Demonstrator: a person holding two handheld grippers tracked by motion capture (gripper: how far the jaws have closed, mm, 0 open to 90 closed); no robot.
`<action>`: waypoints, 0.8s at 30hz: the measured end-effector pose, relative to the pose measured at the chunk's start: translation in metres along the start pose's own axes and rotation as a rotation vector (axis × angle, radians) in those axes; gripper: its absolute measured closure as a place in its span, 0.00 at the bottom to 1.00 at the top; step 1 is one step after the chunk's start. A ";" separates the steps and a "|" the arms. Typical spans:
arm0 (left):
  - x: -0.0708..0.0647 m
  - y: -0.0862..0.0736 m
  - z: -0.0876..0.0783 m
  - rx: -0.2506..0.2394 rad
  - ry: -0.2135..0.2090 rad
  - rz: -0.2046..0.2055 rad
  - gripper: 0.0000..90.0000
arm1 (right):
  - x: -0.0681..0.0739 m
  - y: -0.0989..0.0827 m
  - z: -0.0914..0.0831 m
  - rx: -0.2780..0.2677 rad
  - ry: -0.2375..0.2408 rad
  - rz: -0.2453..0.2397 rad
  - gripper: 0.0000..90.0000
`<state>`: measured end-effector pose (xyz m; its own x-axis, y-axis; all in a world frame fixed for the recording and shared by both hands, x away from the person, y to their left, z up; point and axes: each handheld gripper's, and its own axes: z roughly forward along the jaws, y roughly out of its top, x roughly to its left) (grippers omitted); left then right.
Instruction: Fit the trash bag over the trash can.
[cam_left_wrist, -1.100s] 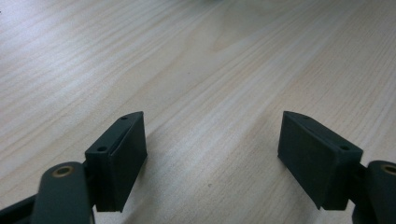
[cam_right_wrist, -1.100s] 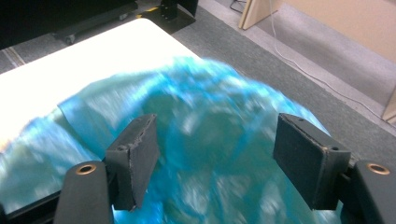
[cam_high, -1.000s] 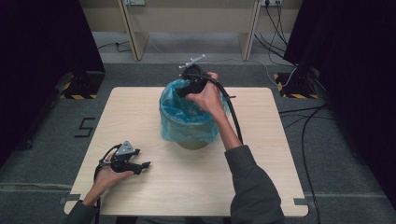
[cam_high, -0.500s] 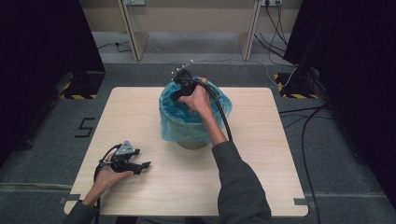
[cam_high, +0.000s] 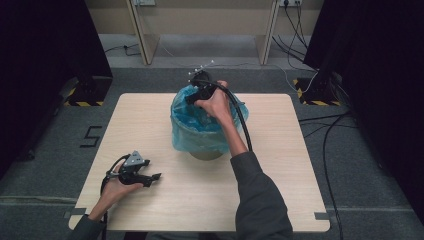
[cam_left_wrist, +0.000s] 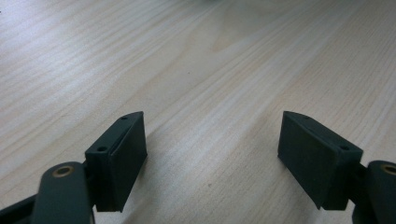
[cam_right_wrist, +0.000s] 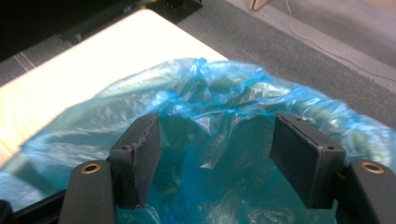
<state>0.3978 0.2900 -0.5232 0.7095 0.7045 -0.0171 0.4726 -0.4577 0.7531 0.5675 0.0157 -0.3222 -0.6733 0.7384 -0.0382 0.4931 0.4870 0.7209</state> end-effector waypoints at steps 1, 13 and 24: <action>0.000 0.000 0.000 0.000 0.000 0.000 0.25 | 0.000 0.000 -0.004 -0.011 0.002 0.004 0.37; 0.000 0.000 0.000 0.000 -0.002 0.001 0.25 | -0.024 -0.010 -0.056 -0.071 -0.057 0.016 0.35; 0.000 0.000 0.001 0.003 -0.009 0.005 0.22 | -0.051 -0.052 -0.095 -0.124 -0.101 0.038 0.34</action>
<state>0.3980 0.2891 -0.5234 0.7167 0.6971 -0.0195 0.4704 -0.4627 0.7514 0.5237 -0.0918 -0.2916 -0.5940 0.8011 -0.0740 0.4411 0.4013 0.8027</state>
